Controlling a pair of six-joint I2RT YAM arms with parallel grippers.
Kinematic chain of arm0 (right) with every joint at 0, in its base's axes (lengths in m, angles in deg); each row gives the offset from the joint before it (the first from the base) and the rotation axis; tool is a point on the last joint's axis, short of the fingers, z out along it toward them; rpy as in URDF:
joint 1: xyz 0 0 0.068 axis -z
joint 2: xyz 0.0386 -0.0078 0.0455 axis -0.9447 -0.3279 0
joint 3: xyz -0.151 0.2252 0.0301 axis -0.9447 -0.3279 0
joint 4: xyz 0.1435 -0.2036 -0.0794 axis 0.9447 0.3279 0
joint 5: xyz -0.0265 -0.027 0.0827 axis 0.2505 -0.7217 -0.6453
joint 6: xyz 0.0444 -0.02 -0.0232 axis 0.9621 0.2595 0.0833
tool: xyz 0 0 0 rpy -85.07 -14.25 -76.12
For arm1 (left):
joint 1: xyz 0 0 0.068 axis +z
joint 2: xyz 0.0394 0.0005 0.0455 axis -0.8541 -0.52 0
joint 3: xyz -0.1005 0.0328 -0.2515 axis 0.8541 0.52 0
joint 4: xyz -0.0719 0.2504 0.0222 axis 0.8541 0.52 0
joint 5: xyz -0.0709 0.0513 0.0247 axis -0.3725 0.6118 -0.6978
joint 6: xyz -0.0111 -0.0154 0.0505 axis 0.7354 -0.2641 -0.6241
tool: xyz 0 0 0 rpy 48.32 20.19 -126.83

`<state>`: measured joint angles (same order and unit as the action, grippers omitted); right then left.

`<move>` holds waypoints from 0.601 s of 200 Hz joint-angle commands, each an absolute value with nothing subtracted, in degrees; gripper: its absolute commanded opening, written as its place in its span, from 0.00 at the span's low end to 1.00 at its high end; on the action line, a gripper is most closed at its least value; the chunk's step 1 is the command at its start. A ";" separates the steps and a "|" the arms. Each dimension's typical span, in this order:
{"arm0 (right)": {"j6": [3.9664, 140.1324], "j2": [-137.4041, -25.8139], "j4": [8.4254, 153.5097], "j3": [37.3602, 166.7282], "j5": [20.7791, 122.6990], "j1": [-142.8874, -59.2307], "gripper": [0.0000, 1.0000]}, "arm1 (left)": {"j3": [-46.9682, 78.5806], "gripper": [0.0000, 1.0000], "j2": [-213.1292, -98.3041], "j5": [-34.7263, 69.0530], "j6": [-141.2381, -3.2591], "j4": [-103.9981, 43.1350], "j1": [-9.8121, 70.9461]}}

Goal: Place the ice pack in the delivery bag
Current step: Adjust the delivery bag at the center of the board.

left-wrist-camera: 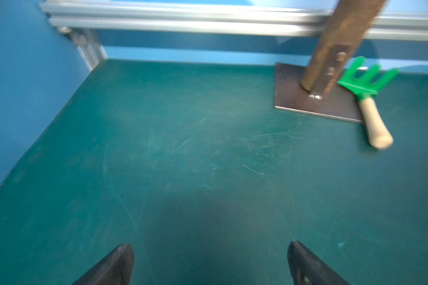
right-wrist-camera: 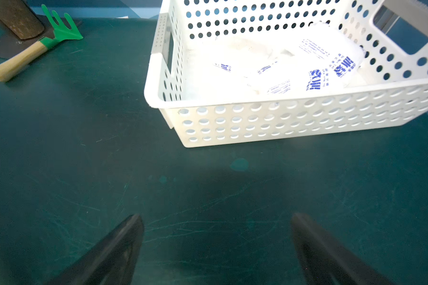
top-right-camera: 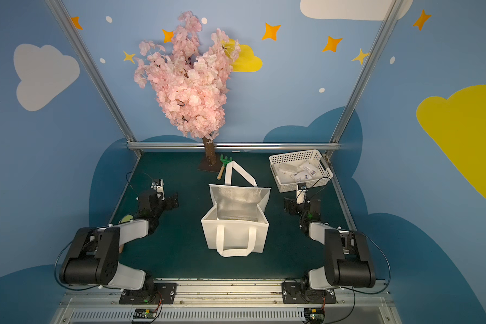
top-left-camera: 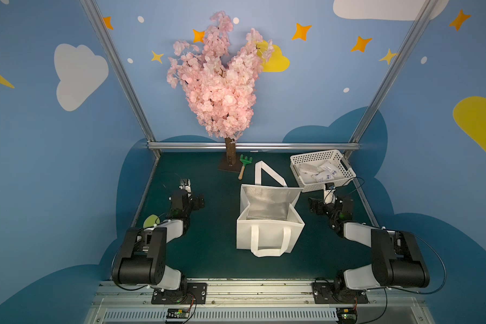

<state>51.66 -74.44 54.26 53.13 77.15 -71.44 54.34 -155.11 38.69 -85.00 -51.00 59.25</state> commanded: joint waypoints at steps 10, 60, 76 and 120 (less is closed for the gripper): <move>59.82 -66.41 71.84 61.76 83.35 -71.57 0.99 | 38.07 1.00 -149.15 47.29 -73.46 -17.65 59.36; 85.81 -61.94 91.31 73.34 87.86 -69.73 0.99 | 29.76 1.00 -138.58 27.98 -65.87 -2.09 59.57; 86.34 -60.86 92.20 74.69 85.37 -69.66 0.99 | 27.11 0.99 -135.71 25.06 -63.78 3.67 57.62; 83.78 -59.71 90.45 75.68 78.97 -70.95 0.99 | 19.10 0.87 -132.28 32.33 -59.95 20.11 41.40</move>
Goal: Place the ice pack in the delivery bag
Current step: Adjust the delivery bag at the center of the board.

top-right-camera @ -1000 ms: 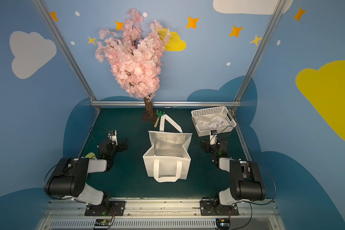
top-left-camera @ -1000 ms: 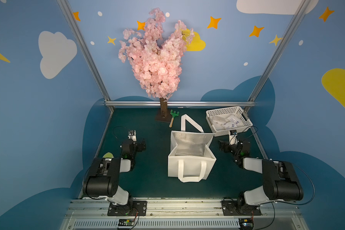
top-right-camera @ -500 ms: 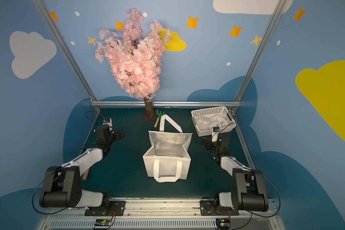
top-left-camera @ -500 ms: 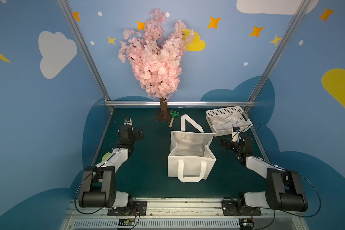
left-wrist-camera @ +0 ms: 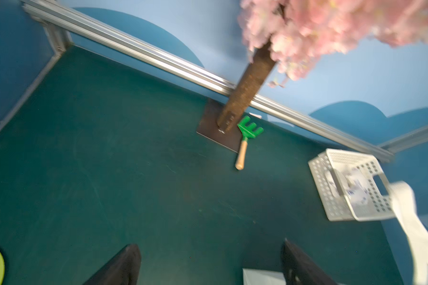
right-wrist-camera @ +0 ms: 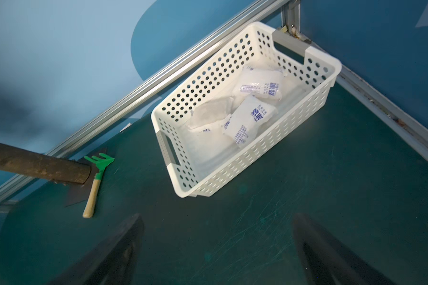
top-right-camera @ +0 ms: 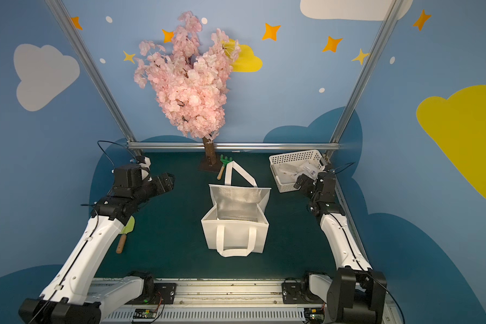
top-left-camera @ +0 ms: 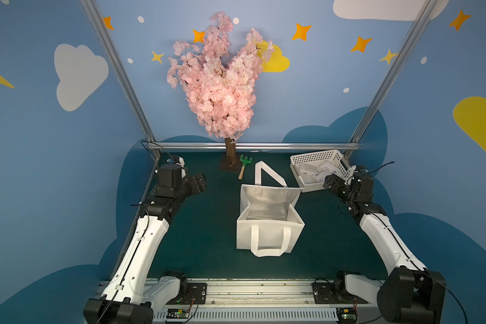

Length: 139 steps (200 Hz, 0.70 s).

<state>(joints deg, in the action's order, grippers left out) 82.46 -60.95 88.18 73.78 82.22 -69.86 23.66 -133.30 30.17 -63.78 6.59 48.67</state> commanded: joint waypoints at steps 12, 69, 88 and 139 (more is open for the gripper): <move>83.61 -59.64 92.01 76.49 80.30 -71.96 0.99 | 16.33 0.84 -133.14 34.96 -57.98 25.23 36.15; 81.87 -57.17 93.35 75.41 85.88 -76.73 0.98 | 2.13 0.83 -137.75 44.05 -49.95 43.09 15.40; 81.40 -57.12 93.07 74.61 86.73 -77.18 0.99 | -3.35 0.83 -140.99 43.18 -48.23 46.60 10.83; 81.50 -55.52 92.50 72.09 87.13 -77.49 0.99 | -15.35 0.85 -154.72 49.07 -47.85 54.23 4.26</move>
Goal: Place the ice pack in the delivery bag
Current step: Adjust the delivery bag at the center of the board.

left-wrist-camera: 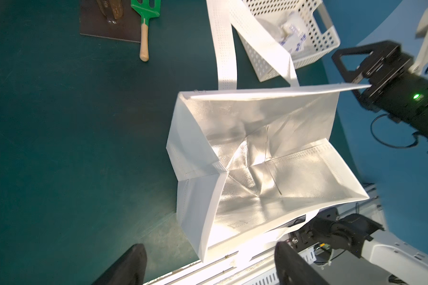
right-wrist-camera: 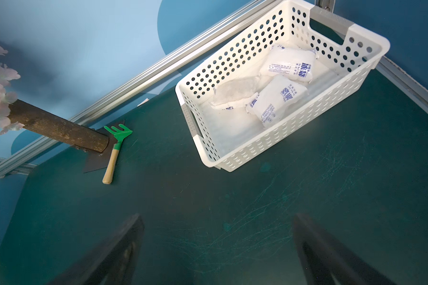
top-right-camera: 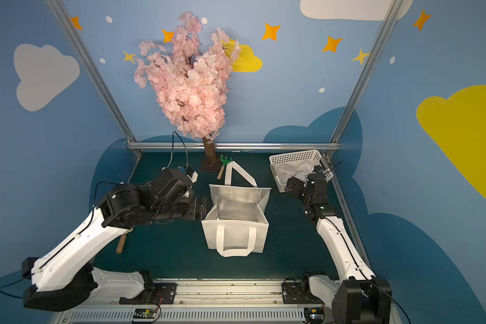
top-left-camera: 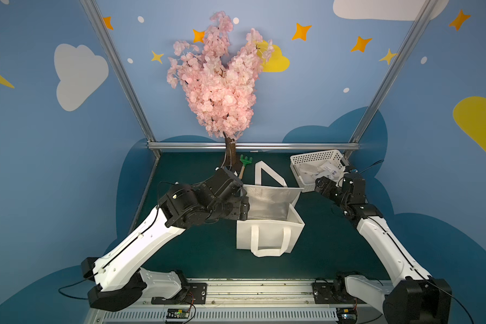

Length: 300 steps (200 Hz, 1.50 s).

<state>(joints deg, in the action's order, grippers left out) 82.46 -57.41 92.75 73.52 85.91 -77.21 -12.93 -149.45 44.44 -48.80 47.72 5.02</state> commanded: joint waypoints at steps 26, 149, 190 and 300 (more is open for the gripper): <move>81.97 -54.58 91.94 70.93 88.15 -77.54 0.99 | -16.53 0.85 -159.05 51.99 -47.88 54.17 4.26; 80.87 -53.56 93.43 70.95 87.47 -77.64 0.99 | -10.74 0.49 -163.21 50.87 -50.88 48.36 10.87; 79.92 -54.20 93.68 71.66 86.80 -77.87 0.99 | -5.55 0.28 -160.34 49.61 -52.41 43.52 13.01; 72.55 -69.06 104.20 89.12 88.12 -79.04 0.86 | -3.22 0.03 -155.35 51.87 -55.50 44.59 19.43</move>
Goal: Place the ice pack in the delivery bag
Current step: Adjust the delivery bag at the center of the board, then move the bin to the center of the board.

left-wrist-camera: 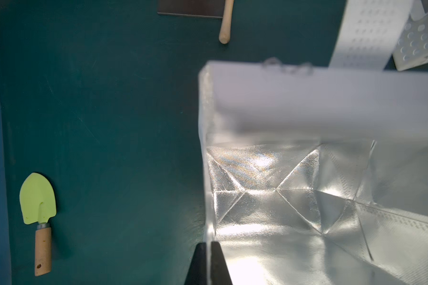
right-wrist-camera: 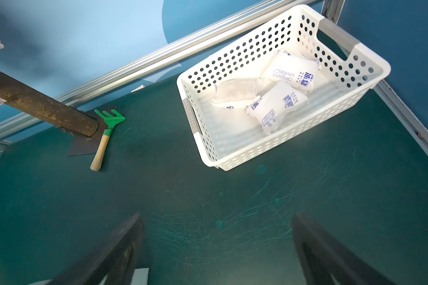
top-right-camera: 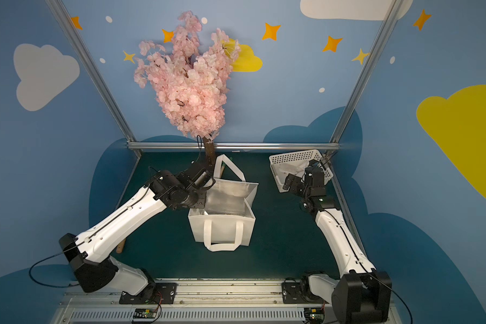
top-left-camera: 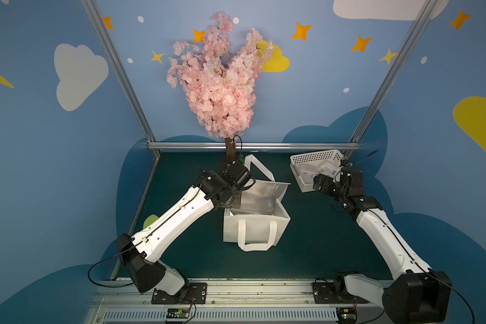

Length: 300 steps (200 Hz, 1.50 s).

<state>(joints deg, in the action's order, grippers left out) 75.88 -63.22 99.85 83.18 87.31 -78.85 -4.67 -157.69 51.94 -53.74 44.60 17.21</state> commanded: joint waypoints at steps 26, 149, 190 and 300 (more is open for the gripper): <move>71.28 -80.31 110.22 98.54 91.98 -78.77 0.62 | -1.33 0.03 -153.90 50.53 -56.48 42.52 21.20; 68.55 -116.27 136.39 129.31 90.51 -83.22 0.46 | 0.09 0.03 -151.49 47.55 -59.92 38.86 25.89; 71.73 -111.67 134.51 122.20 89.03 -87.30 0.46 | -0.64 0.03 -153.23 46.74 -61.55 38.77 26.36; 77.23 -103.85 132.07 118.22 87.18 -95.45 0.69 | 1.37 0.03 -153.59 42.68 -61.03 34.21 26.82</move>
<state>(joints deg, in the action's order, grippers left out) 78.48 -106.76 130.36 115.66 87.44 -99.33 0.16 -154.15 44.33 -60.96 36.29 26.53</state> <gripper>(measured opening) 0.660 0.048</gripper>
